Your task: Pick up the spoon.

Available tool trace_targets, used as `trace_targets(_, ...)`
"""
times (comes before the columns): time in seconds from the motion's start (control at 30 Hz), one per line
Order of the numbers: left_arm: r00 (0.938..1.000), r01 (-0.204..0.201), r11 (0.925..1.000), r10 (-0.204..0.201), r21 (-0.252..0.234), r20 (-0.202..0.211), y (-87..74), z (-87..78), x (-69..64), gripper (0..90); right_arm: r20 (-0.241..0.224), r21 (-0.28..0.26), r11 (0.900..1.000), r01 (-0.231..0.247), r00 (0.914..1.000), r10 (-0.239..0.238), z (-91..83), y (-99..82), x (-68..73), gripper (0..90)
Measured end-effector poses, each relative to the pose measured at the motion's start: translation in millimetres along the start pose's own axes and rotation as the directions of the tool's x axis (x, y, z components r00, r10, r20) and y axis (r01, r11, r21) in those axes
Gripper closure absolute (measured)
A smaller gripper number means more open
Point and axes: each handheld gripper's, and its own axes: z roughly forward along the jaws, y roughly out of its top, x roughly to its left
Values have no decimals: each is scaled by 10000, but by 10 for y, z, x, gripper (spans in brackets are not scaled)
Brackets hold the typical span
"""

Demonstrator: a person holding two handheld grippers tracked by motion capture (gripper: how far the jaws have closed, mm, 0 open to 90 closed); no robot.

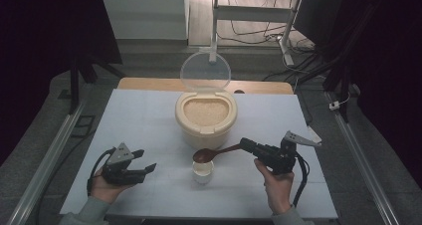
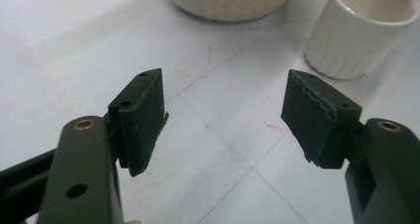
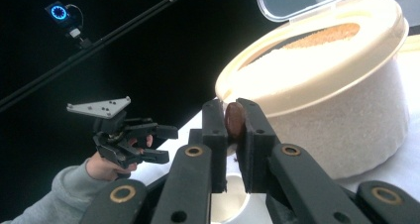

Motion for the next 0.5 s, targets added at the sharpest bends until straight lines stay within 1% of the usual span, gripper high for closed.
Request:
trace_targets(0.03,9999,106,9999,-106,-35,-19,-18,-10,20,323,0,0,10000,0,10000,0,0,0,0,828)
trace_targets(0.07,9992,389,9992,-390,-106,-41,-42,-20,53,322,-28,-50,10000,-13,10000,12,-2,16,-5,828)
trace_targets(0.13,9989,459,9989,-459,-123,-5,-48,-18,64,315,-5,-51,10000,0,10000,0,-6,24,-11,828)
trace_targets(0.3,9988,487,9988,-487,4,100,-59,10,63,310,-31,-92,10000,-5,10000,5,-23,33,-14,828)
trace_targets(0.5,9987,495,9988,-496,27,121,-57,26,50,305,-99,-256,9995,169,9998,-172,-77,80,21,828)
